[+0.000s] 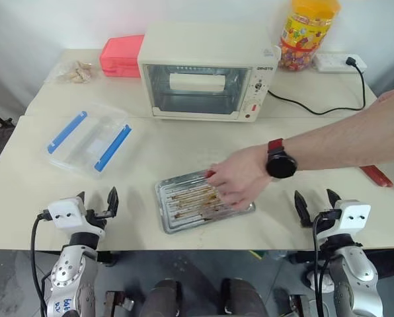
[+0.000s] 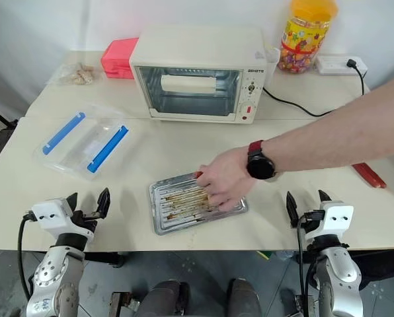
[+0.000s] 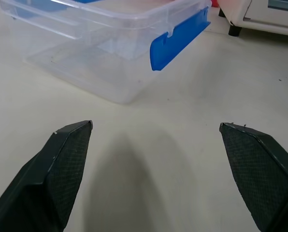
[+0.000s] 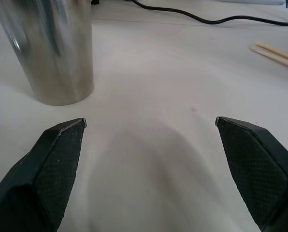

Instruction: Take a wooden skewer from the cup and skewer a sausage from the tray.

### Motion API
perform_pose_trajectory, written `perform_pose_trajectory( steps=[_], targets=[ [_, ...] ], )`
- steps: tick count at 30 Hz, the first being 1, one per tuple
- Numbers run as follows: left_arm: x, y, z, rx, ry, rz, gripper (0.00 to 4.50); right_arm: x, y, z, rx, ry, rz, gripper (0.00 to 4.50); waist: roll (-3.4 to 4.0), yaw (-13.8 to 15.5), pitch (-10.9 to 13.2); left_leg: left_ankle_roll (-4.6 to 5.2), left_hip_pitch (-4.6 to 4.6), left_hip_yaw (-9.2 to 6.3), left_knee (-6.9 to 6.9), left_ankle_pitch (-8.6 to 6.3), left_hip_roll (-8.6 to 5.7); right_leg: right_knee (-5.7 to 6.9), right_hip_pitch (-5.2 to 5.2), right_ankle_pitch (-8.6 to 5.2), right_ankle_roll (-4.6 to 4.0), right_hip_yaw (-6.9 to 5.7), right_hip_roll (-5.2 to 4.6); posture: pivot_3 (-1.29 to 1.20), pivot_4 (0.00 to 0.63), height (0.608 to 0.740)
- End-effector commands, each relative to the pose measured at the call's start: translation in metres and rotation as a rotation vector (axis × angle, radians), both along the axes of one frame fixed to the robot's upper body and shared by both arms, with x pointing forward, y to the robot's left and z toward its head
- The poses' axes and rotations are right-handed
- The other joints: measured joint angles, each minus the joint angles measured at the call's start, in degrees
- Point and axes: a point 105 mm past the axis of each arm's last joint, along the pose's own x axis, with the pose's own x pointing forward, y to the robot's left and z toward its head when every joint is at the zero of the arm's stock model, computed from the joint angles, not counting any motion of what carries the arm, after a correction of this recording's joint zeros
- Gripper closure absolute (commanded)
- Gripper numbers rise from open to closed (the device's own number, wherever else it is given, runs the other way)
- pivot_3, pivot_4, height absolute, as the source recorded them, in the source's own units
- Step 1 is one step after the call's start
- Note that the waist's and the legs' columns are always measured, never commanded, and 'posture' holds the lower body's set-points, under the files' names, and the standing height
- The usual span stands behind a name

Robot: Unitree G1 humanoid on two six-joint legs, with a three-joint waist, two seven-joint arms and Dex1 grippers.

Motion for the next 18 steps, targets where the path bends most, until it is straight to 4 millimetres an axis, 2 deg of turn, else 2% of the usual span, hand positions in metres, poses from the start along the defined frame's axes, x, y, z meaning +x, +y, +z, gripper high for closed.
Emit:
perform_pose_trajectory(
  steps=[1,18],
  targets=[
    [-0.0022,-0.0021,0.0126,0.015,-0.048,0.009,0.03,-0.0015,-0.0015,0.0167,-0.024,-0.05,0.009,0.0,0.0,0.1,0.0,0.0,0.0,0.0,0.0,0.0,0.0,0.0,0.0,0.0,0.0,0.0,0.0,0.0,0.15,0.74],
    [-0.0089,-0.008,0.0092,0.002,-0.03,0.02,0.03,-0.0074,-0.0022,0.0206,-0.05,-0.006,0.033,0.0,0.0,1.1,0.0,0.0,0.0,0.03,0.0,0.0,0.0,-0.03,0.0,0.0,0.0,0.02,0.01,0.0,0.15,0.74]
  ],
)
